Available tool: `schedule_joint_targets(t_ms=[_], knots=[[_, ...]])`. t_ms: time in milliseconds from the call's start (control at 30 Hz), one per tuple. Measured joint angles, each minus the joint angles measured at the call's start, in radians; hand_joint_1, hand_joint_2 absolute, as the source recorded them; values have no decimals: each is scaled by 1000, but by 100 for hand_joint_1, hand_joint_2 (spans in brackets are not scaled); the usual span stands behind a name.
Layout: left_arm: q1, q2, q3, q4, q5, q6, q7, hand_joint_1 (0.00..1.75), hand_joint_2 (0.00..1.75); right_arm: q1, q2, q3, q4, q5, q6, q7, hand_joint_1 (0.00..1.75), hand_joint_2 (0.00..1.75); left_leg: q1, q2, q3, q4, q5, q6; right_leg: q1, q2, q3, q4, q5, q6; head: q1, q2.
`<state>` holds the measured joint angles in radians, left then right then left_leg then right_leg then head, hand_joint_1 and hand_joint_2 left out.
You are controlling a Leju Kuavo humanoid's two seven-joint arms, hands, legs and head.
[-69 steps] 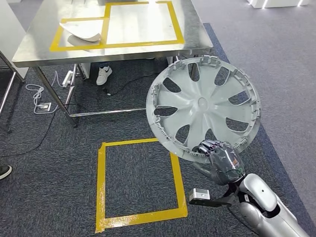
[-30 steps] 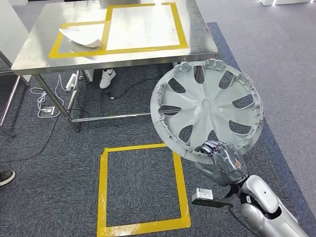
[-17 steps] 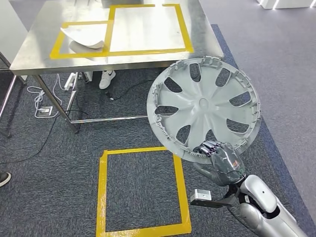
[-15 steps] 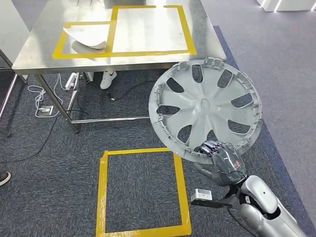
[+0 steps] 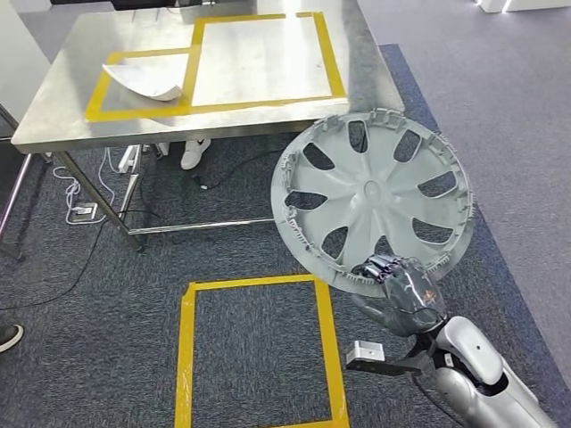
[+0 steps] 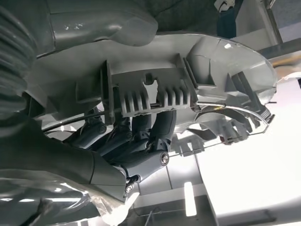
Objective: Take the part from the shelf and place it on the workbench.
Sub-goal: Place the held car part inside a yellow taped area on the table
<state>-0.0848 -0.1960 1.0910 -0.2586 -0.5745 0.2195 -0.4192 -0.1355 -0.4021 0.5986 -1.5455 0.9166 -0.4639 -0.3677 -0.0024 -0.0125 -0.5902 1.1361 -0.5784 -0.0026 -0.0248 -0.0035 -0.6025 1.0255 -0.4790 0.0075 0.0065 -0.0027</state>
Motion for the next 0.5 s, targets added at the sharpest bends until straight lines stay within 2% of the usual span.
schedule_joint_targets(t_ms=[67,100,133,167,200,233,267,300,333,433,467,500], knots=[[2,0,0,0,0,0,0,0,175,1,0,0,0,0,0,-1,175,175,3,1,-80,131,-36,-6,0,0,12,0,-11,-3,-1,0],[3,0,0,0,0,0,0,0,175,2,0,1,0,1,0,-1,175,175,4,1,-108,168,-31,-7,1,1,20,0,-18,-3,-2,0],[5,0,0,0,0,0,1,0,175,3,0,1,0,1,0,-2,175,175,4,1,-120,168,-6,-6,1,2,30,0,-25,-3,-2,0],[6,0,0,0,0,0,1,0,175,3,1,1,0,1,0,-2,175,175,4,1,-114,129,38,-3,1,3,43,0,-34,-1,-2,0],[6,0,0,0,0,0,1,0,175,4,2,1,0,1,0,-2,175,175,3,1,-97,67,89,2,2,3,56,0,-42,1,-2,0],[6,0,0,0,0,0,1,0,175,4,2,1,0,1,-1,-1,175,175,1,1,-78,11,125,7,3,3,67,-1,-50,5,-1,0],[5,0,0,1,0,0,1,0,175,3,3,1,0,1,-1,-1,175,175,-2,1,-60,-38,143,13,4,3,73,-2,-57,10,-1,0],[5,0,0,1,0,-1,2,0,175,3,3,1,0,1,-2,-1,175,175,-4,2,-48,-67,143,17,5,3,76,-3,-62,16,-2,0],[4,0,0,1,0,-1,3,0,175,2,4,1,-1,1,-2,-1,175,175,-7,2,-42,-76,131,21,5,3,76,-6,-64,23,-2,0],[5,0,0,1,0,-3,4,0,175,2,5,1,-4,1,-3,-2,175,175,-2,1,-21,-106,120,32,4,1,77,-5,-77,38,-2,0],[5,0,0,1,0,-4,4,0,175,1,5,1,-5,1,-3,-2,175,175,1,0,-12,-114,119,37,4,1,63,23,-90,41,1,0],[5,-1,0,1,0,-6,4,0,175,1,5,1,-6,0,-3,-2,175,175,3,0,-3,-119,116,42,4,1,33,75,-110,44,4,0]])
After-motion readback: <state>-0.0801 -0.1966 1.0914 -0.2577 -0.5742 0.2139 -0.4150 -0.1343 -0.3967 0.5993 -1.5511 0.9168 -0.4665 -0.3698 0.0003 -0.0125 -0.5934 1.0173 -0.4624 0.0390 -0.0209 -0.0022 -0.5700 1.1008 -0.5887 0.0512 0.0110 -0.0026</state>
